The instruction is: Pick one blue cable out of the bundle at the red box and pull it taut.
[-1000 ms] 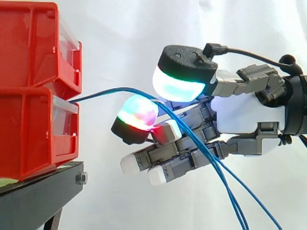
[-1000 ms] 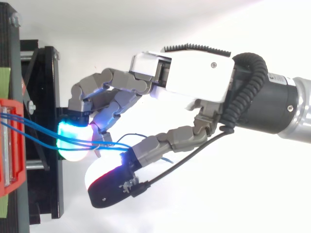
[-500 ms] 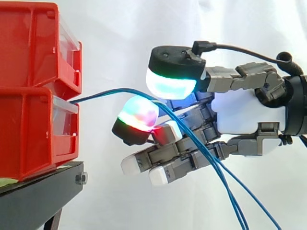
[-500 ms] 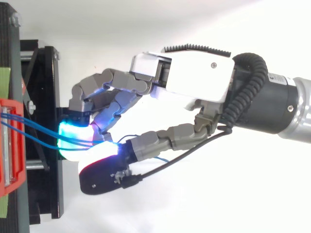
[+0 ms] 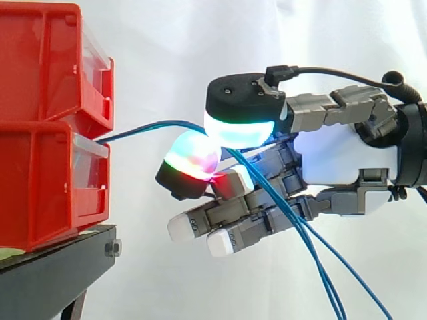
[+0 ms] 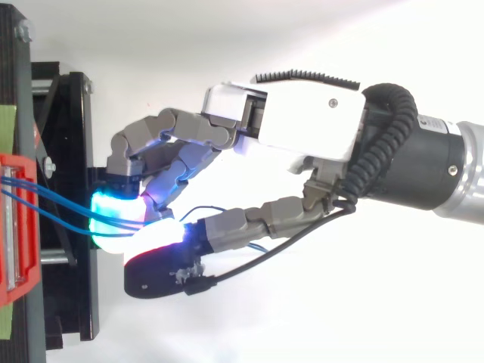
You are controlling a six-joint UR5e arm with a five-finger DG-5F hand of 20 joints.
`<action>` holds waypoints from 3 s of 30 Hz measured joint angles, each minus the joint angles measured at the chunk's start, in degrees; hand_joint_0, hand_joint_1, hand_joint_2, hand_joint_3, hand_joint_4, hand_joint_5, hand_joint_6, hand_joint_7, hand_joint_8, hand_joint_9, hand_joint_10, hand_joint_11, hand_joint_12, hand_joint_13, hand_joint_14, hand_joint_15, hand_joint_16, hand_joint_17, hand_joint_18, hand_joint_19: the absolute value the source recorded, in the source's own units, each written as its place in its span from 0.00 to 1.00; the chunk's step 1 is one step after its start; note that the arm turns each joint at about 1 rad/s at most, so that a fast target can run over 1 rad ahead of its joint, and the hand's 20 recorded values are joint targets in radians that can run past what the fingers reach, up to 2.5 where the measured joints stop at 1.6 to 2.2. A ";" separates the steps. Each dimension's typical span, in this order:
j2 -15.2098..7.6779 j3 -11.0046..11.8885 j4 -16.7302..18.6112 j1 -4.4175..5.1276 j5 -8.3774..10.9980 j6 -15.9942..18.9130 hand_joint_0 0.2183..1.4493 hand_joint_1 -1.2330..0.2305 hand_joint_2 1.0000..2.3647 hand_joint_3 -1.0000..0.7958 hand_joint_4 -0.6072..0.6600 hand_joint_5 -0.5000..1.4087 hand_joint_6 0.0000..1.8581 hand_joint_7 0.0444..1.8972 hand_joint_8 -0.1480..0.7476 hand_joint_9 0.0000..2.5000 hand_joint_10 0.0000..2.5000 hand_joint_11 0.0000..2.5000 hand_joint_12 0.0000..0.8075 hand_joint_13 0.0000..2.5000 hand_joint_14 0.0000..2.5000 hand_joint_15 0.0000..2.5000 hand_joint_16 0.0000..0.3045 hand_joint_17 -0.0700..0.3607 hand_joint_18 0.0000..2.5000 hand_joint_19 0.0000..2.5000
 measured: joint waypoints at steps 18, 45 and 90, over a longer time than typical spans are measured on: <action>0.09 0.03 -0.52 0.08 0.06 0.34 0.30 0.34 0.01 0.43 0.65 0.18 0.46 0.64 0.58 0.33 0.01 0.45 0.54 0.21 0.00 0.10 0.19 0.47 0.23 0.15; 0.10 0.07 -0.75 0.10 0.08 0.34 0.24 0.38 0.00 0.28 0.67 0.17 0.46 0.60 0.61 0.32 0.01 0.44 0.57 0.20 0.00 0.10 0.21 0.50 0.23 0.16; 0.10 0.24 -0.97 0.21 0.03 0.34 0.21 0.31 0.00 0.28 0.67 0.17 0.47 0.61 0.62 0.30 0.01 0.44 0.58 0.19 0.00 0.10 0.22 0.51 0.24 0.15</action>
